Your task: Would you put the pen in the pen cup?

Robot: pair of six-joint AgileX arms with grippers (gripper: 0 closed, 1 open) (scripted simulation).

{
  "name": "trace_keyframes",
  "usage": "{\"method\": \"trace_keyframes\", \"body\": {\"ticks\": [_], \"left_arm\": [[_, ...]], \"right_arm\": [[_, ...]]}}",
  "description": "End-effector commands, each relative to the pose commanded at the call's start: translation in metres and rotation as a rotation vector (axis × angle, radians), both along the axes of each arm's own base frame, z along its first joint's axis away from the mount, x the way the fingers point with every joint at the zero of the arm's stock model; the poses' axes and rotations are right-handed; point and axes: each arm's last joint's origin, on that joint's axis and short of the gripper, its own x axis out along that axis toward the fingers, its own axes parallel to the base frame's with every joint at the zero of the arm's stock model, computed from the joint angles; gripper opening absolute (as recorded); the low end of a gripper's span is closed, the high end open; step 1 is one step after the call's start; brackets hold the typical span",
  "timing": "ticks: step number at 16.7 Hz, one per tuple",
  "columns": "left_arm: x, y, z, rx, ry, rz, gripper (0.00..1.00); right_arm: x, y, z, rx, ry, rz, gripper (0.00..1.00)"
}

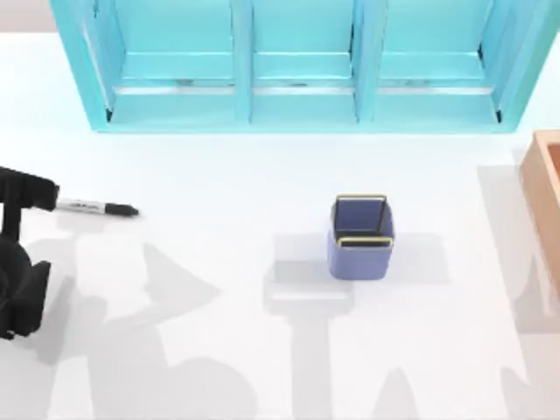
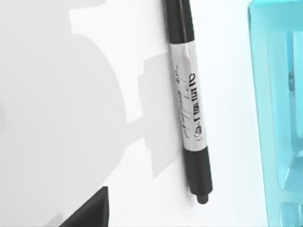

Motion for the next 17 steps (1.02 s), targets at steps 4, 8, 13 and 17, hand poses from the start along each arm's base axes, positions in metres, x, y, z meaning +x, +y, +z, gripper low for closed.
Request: {"method": "trace_keyframes", "body": {"ticks": [4,8,13,17], "left_arm": [[0.015,-0.001,-0.017,-0.122,0.053,0.069,1.00],[0.017,-0.001,-0.019,-0.137,0.058,0.078,1.00],[0.024,-0.002,-0.021,-0.137,0.055,0.079,1.00],[0.058,-0.007,-0.040,-0.137,0.060,0.078,1.00]], "right_arm": [[0.000,0.000,0.000,0.000,0.000,0.000,1.00],[0.000,0.000,0.000,0.000,0.000,0.000,1.00],[0.000,0.000,0.000,0.000,0.000,0.000,1.00],[0.000,0.000,0.000,0.000,0.000,0.000,1.00]]}}
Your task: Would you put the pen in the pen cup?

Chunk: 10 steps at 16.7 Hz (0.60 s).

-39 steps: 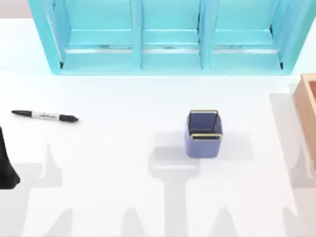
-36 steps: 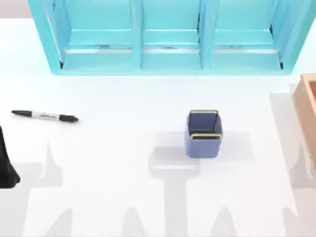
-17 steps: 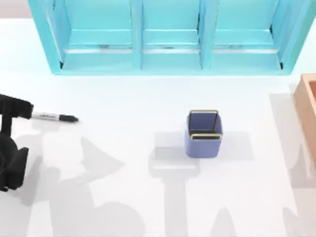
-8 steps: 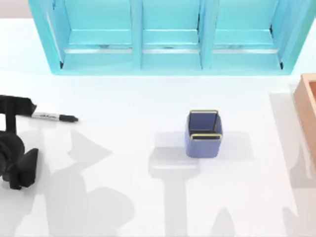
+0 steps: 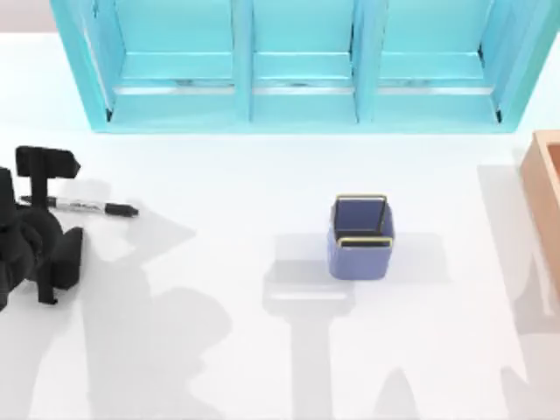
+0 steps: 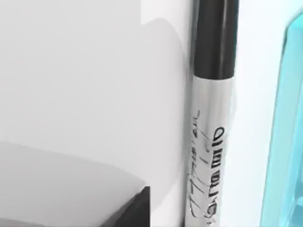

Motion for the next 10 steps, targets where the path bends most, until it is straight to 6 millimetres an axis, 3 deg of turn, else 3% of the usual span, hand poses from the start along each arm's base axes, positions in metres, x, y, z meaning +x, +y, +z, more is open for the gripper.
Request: {"method": "trace_keyframes", "body": {"ticks": [5,10], "left_arm": [[0.036,-0.007,-0.032,0.001,0.002,0.000,1.00],[0.040,-0.008,-0.035,0.001,-0.001,0.000,1.00]], "right_arm": [[0.000,0.000,0.000,0.000,0.000,0.000,1.00],[0.000,0.000,0.000,0.000,0.000,0.000,1.00]]}}
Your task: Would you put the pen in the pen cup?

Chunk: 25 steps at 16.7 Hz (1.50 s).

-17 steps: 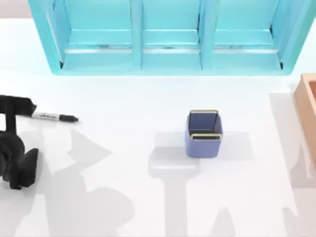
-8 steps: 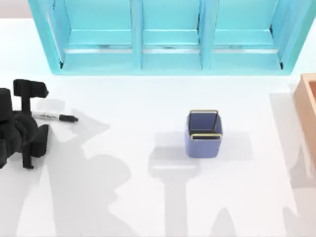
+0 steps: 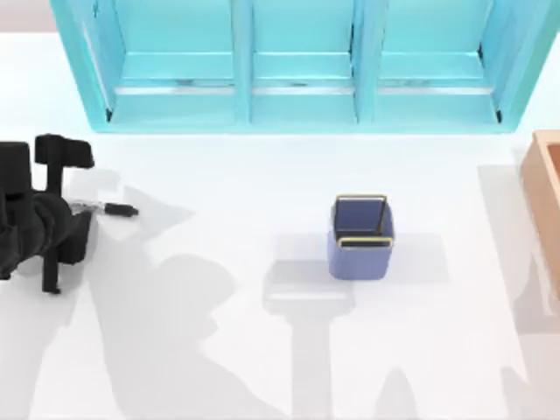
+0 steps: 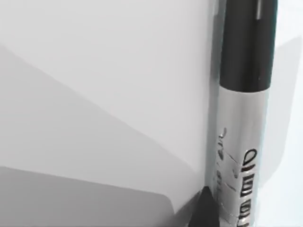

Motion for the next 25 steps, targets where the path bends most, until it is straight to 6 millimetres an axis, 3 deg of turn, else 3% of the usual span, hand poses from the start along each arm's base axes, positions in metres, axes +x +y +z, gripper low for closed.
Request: {"method": "trace_keyframes", "body": {"ticks": [13,21,22,25], "left_arm": [[0.000,0.000,0.000,0.000,0.000,0.000,0.02],[0.000,0.000,0.000,0.000,0.000,0.000,0.00],[-0.006,0.003,0.039,0.047,0.173,-0.058,0.00],[-0.009,0.003,0.045,0.046,0.182,-0.057,0.00]], "right_arm": [[0.000,0.000,0.000,0.000,0.000,0.000,1.00],[0.000,0.000,0.000,0.000,0.000,0.000,1.00],[0.000,0.000,0.000,0.000,0.000,0.000,1.00],[0.000,0.000,0.000,0.000,0.000,0.000,1.00]]}}
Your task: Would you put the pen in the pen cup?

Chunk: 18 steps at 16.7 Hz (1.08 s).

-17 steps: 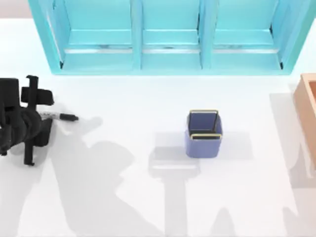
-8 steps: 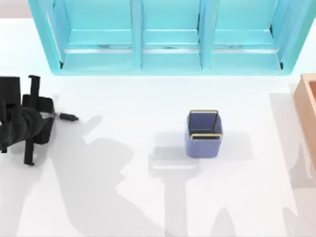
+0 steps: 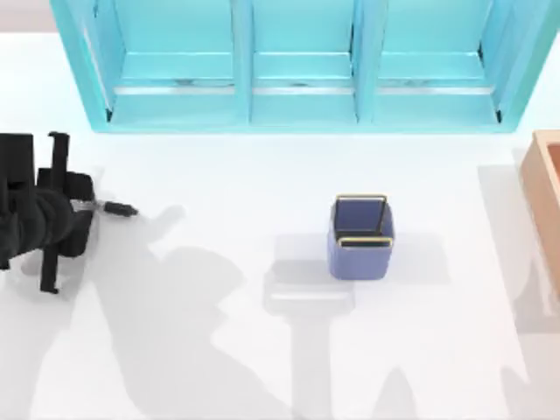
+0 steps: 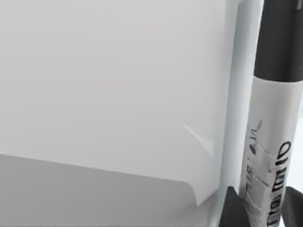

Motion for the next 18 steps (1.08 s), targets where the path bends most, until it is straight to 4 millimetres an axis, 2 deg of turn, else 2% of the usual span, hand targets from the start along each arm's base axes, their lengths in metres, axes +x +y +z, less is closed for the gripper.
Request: {"method": "trace_keyframes", "body": {"ticks": [2,5,9,11,15,18], "left_arm": [[-0.007,0.000,0.014,-0.001,0.012,0.003,0.00],[-0.025,-0.001,0.050,-0.003,0.011,0.006,0.00],[-0.069,-0.001,0.111,-0.008,-0.037,0.001,0.00],[-0.097,0.000,0.131,-0.007,-0.046,-0.003,0.00],[-0.138,0.002,0.144,-0.001,-0.020,-0.003,0.00],[-0.147,0.003,0.144,0.001,-0.009,-0.001,0.00]], "right_arm": [[0.000,0.000,0.000,0.000,0.000,0.000,1.00],[0.000,0.000,0.000,0.000,0.000,0.000,1.00],[0.000,0.000,0.000,0.000,0.000,0.000,1.00],[0.000,0.000,0.000,0.000,0.000,0.000,1.00],[0.000,0.000,0.000,0.000,0.000,0.000,1.00],[0.000,0.000,0.000,0.000,0.000,0.000,1.00]]}}
